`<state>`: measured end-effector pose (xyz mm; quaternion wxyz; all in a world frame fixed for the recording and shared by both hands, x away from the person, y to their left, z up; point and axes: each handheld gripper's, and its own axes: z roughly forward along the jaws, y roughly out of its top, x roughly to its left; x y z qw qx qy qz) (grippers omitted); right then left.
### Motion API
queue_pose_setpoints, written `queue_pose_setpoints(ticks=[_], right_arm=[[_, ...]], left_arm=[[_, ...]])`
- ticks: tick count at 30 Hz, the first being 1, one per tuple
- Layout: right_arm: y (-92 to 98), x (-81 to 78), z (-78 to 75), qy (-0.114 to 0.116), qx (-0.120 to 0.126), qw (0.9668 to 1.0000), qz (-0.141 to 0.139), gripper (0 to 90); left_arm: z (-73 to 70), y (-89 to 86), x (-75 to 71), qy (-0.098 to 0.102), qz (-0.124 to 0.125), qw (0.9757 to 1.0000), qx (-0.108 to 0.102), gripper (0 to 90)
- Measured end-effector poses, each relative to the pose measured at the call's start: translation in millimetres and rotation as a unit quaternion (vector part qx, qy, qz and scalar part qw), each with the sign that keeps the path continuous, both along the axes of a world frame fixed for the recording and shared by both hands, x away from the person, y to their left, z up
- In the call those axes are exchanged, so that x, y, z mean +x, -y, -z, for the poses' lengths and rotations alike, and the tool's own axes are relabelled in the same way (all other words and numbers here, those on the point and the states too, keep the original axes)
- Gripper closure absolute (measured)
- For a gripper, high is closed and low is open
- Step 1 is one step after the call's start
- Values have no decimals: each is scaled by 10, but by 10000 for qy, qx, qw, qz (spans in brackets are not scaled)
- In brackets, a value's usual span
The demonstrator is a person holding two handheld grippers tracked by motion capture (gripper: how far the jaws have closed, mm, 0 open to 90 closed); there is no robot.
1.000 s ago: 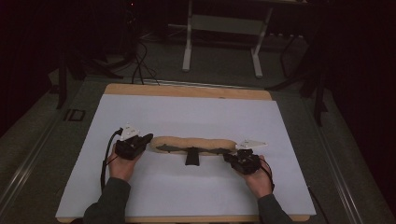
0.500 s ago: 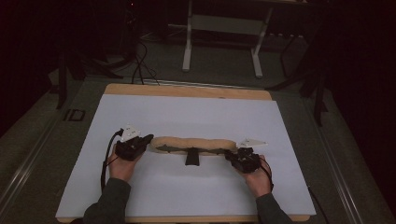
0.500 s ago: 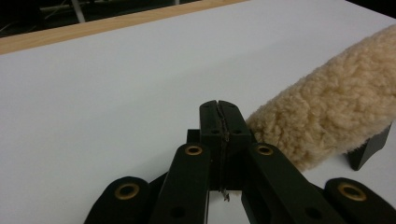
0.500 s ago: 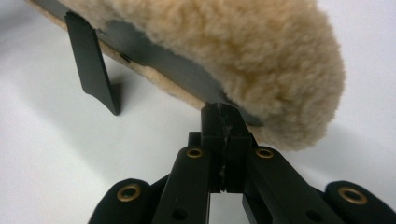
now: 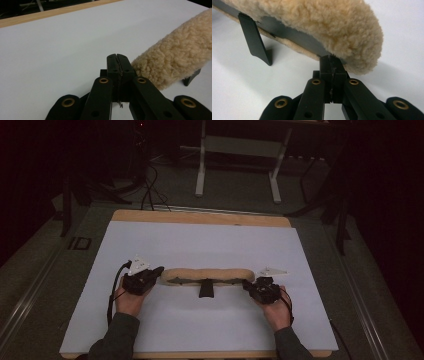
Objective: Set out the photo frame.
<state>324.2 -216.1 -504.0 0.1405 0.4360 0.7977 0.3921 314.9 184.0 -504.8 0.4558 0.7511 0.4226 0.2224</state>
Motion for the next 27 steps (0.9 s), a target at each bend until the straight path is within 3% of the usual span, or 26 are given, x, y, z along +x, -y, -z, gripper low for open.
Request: queue_pose_setpoints(ticks=[11,27], right_arm=[[-14,24,-13,13,140,9998,142,899],[-152,52,-72,65,165,9998,29,900]], left_arm=[[5,3,-68,20,64,10000,70,900],[1,9,-150,1,145,9998,96,900]])
